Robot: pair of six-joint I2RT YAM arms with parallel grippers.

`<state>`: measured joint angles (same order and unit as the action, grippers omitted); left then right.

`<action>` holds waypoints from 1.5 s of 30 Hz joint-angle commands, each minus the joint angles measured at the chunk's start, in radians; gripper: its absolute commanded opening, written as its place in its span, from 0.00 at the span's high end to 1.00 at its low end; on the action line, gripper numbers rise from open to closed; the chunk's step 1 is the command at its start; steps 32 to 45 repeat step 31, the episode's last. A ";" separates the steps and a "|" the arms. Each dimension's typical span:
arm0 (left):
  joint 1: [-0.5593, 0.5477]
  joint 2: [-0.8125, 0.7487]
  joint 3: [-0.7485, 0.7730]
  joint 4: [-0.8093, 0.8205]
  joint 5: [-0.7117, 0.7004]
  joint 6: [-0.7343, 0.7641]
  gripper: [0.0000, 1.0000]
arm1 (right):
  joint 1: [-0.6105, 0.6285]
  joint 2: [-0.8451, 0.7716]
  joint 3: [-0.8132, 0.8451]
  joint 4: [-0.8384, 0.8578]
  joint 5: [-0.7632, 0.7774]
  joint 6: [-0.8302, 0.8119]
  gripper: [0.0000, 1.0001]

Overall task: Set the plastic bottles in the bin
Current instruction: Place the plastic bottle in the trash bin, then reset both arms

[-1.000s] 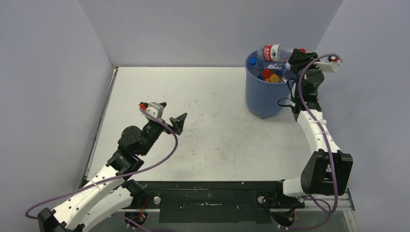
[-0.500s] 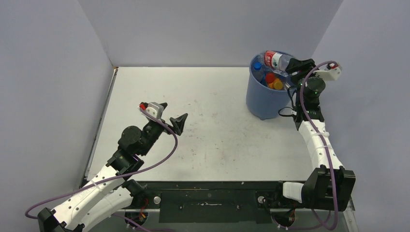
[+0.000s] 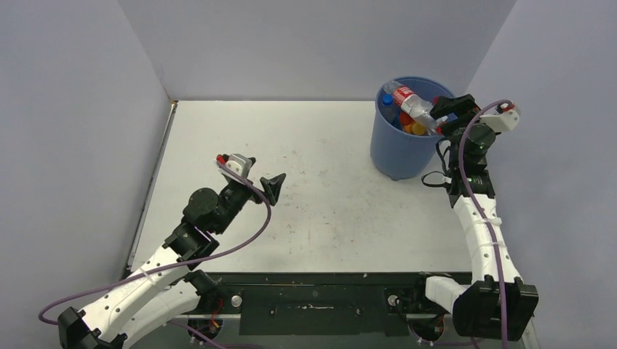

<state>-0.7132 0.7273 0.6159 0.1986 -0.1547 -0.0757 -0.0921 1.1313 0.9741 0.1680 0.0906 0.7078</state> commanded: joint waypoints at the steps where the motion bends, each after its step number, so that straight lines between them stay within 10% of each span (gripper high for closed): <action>1: -0.013 -0.006 0.047 0.012 -0.060 -0.035 0.04 | 0.003 -0.105 0.070 -0.059 0.063 -0.003 0.09; 16: -0.155 0.058 0.184 -0.147 -0.715 -0.211 0.04 | 0.409 -0.338 0.009 -0.131 -0.268 -0.158 0.10; 24: -0.244 0.101 0.201 -0.149 -0.881 -0.157 0.04 | 0.884 -0.323 -0.131 -0.225 0.060 -0.358 0.10; 45: -0.291 0.136 0.215 -0.167 -0.954 -0.162 0.04 | 0.917 -0.403 -0.312 -0.129 0.096 -0.324 0.10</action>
